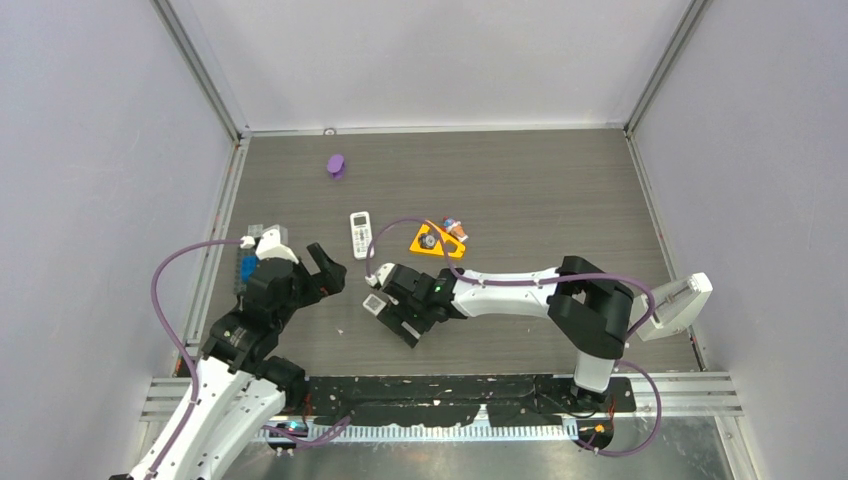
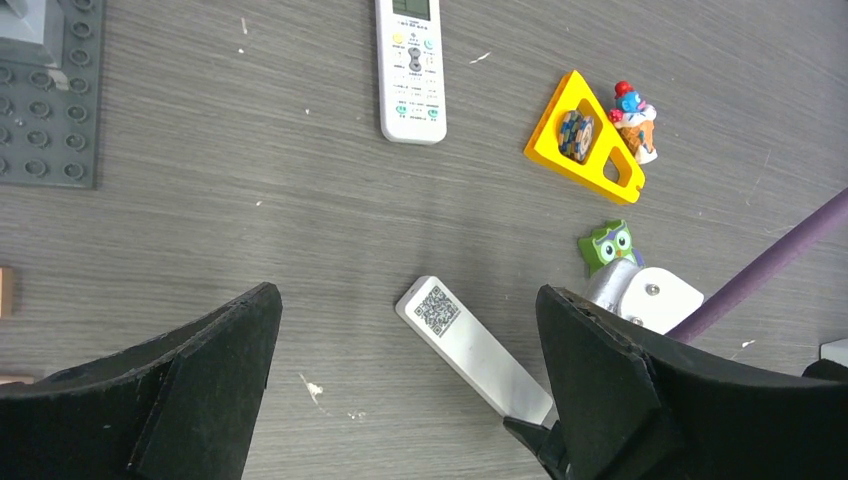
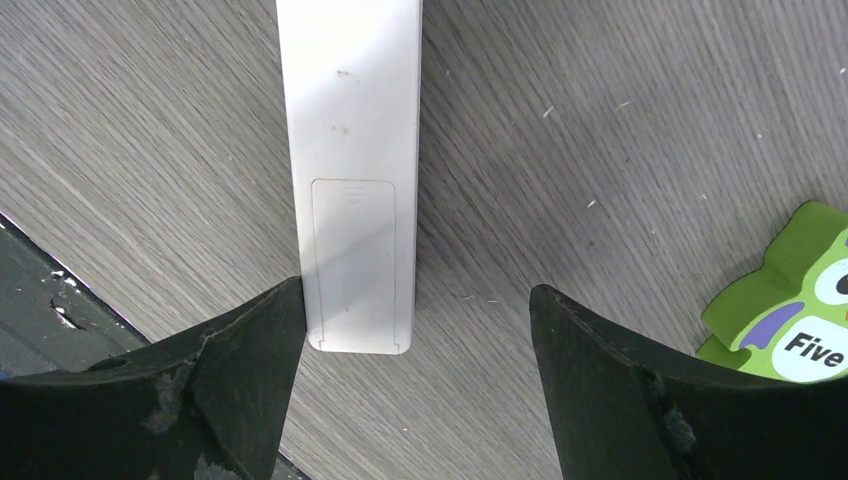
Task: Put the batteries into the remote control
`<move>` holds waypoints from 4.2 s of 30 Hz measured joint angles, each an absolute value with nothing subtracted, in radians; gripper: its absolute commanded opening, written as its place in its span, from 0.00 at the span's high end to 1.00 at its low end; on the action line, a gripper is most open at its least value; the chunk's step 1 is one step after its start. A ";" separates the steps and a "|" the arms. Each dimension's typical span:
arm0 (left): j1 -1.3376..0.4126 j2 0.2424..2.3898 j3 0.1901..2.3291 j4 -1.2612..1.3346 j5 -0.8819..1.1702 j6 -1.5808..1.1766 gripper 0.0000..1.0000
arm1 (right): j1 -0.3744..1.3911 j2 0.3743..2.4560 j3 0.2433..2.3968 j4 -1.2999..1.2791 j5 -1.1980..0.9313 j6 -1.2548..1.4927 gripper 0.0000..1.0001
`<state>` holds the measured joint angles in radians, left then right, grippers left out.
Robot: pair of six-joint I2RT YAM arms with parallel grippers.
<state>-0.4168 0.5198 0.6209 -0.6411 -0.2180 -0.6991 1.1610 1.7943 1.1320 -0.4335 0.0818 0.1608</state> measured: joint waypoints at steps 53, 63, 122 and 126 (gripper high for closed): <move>-0.411 0.233 0.289 0.313 0.333 -0.989 0.00 | 0.852 1.424 0.887 0.652 -0.795 1.260 0.77; -0.411 0.177 0.253 0.355 0.280 -1.026 0.00 | 0.857 1.422 0.878 0.659 -0.813 1.261 0.76; -0.304 1.711 1.177 -0.663 -0.393 -0.644 0.74 | 0.752 1.171 0.880 -0.219 -0.266 0.710 0.06; -0.295 1.764 1.178 -0.664 -0.388 -0.645 0.67 | 0.748 1.160 0.871 -0.224 -0.266 0.709 0.06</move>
